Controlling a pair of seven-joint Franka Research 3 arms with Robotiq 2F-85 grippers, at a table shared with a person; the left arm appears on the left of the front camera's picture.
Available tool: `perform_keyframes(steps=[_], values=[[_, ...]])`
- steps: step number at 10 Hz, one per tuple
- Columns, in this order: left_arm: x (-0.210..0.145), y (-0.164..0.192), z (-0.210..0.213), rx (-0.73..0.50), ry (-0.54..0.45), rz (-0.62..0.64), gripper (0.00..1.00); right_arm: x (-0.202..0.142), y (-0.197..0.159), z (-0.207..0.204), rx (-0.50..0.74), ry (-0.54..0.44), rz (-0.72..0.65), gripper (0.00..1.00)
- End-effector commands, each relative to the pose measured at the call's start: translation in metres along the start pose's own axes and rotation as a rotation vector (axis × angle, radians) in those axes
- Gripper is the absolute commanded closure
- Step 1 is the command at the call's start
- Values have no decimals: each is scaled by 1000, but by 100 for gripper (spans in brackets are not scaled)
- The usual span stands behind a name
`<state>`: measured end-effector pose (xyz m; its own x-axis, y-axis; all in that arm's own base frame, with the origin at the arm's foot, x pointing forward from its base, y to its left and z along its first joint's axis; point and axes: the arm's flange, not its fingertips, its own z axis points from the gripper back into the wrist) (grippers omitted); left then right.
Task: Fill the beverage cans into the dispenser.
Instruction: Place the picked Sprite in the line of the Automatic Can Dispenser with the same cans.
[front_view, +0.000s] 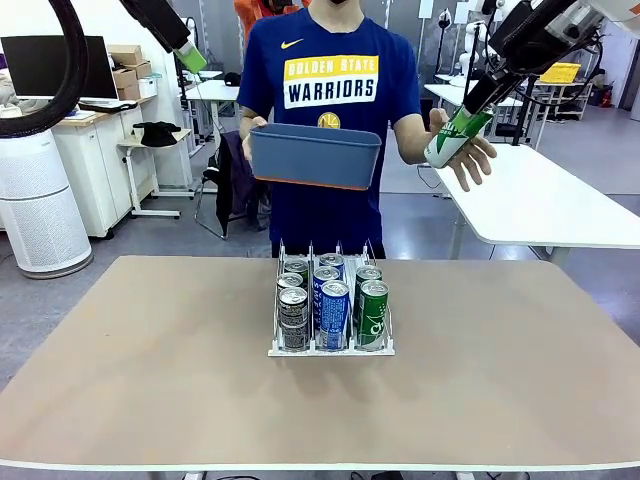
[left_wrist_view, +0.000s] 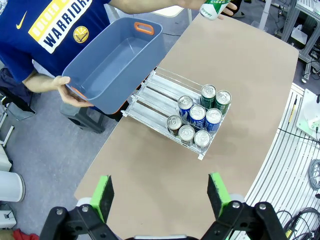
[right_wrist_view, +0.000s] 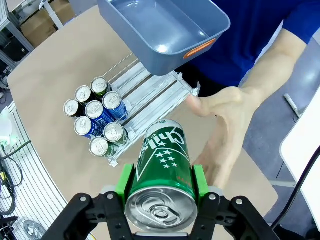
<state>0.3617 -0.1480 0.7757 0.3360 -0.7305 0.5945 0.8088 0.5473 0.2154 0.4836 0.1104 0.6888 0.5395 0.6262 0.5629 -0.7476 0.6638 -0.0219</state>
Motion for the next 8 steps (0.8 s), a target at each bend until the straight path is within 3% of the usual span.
perform_keyframes(steps=[1,5,6,8], values=[[-2,1,2,-4,10,0,0,0,1,2,-3,-6,1,100],[-2,1,2,-4,10,0,0,0,1,2,-3,-6,1,100],[-2,1,2,-4,10,0,0,0,0,0,0,0,0,42],[-2,1,2,-4,10,0,0,-1,10,16,3,18,25,42]])
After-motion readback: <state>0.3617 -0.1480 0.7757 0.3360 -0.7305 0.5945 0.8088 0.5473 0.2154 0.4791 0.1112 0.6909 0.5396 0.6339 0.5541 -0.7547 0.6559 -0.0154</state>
